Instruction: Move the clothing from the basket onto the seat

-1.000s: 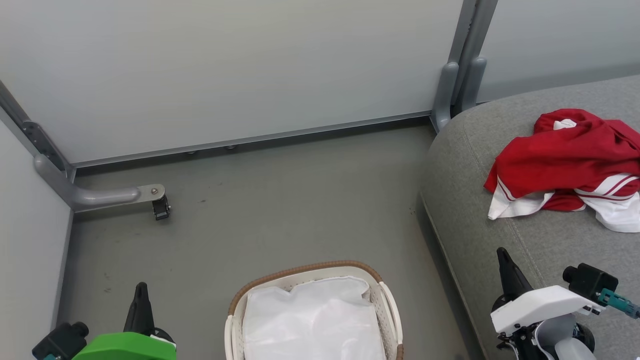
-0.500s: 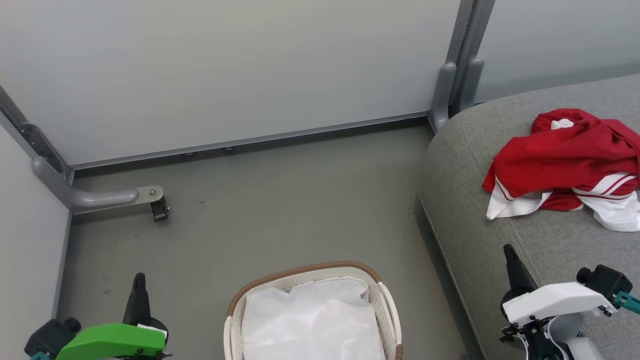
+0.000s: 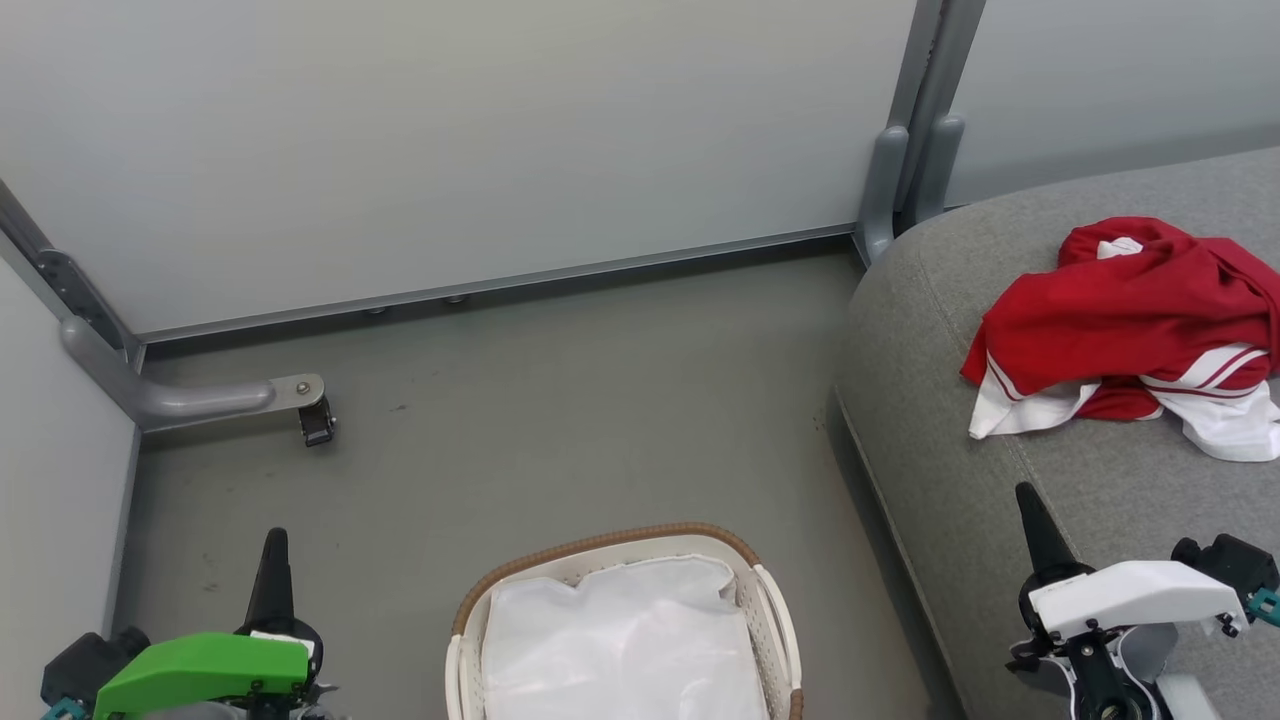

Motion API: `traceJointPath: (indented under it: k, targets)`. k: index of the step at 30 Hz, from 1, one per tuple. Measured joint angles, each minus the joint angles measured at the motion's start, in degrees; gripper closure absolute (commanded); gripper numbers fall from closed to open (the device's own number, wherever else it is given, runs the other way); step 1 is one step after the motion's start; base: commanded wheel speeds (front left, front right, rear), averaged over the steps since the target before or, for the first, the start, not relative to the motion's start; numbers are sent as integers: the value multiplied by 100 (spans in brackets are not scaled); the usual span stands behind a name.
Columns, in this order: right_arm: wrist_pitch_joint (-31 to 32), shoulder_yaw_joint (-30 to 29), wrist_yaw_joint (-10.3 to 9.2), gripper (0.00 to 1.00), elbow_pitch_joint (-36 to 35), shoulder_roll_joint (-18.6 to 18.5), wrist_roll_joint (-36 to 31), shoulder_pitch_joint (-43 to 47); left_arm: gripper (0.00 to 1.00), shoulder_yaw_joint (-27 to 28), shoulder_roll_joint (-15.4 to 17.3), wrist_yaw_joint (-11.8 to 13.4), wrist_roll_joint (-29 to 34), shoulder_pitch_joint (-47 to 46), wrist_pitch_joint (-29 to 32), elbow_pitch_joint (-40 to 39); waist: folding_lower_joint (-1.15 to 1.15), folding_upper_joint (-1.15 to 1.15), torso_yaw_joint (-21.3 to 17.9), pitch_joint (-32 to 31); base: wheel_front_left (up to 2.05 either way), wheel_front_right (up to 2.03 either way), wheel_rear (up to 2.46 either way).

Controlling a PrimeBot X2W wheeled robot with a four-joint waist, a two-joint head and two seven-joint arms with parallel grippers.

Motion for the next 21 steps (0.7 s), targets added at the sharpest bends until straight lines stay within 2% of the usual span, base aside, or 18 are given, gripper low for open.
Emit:
traceJointPath:
  k: [21]
  targets:
    - [294, -160, -1, 100, -143, -4, 1196, -6, 100, 64, 3, -5, -1053, -147, 301, -123, 0, 0, -39, -21, 0, 0, 0]
